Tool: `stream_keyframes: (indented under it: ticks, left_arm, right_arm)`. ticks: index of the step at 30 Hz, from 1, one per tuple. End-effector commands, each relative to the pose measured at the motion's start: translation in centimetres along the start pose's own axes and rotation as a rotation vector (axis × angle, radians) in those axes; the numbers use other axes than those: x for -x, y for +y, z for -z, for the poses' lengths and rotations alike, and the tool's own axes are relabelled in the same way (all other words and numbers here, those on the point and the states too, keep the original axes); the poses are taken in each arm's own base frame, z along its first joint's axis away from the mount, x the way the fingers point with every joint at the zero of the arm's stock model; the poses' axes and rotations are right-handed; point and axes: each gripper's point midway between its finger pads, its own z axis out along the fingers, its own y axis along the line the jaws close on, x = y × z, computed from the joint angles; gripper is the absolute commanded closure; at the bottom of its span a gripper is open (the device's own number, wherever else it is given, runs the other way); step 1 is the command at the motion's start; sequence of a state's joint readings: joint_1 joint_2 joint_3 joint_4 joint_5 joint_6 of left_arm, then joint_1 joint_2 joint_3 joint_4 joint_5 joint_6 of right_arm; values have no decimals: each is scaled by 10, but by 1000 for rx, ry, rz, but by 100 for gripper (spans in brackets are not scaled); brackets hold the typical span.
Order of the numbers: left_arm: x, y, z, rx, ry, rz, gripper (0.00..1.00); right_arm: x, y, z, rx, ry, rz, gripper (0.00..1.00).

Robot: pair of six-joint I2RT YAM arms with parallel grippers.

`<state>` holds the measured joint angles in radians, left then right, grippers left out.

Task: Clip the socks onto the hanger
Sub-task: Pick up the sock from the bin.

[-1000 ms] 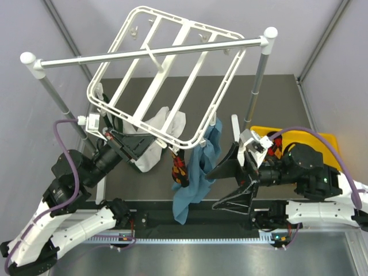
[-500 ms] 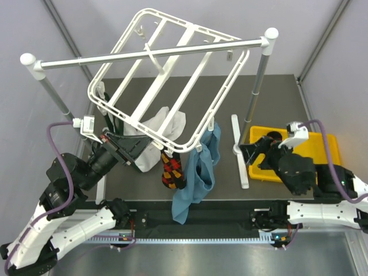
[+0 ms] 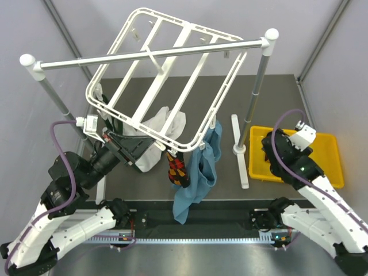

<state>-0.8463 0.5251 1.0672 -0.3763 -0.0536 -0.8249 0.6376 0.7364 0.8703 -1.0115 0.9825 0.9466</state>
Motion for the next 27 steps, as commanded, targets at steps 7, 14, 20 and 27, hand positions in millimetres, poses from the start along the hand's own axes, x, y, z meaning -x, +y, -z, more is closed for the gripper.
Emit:
stream_keyframes:
  ticks: [7,14,20,27]
  left_arm:
    - [7,-7,7,-27,-27,12,100]
    - [5,-10,3,-39,-14,13,100]
    - [4,-7,5,-31,-14,-1,100]
    - [-1,-3,6,-29,-7,7,100]
  right_arm:
    - [-72,14,-82,149,327,-66,15]
    - [-101,3,-103,53,365,-89,18]
    - [-115,-18,-116,-40,349,-112,28]
    - [-108,-19,-124,-30,356,-120,83]
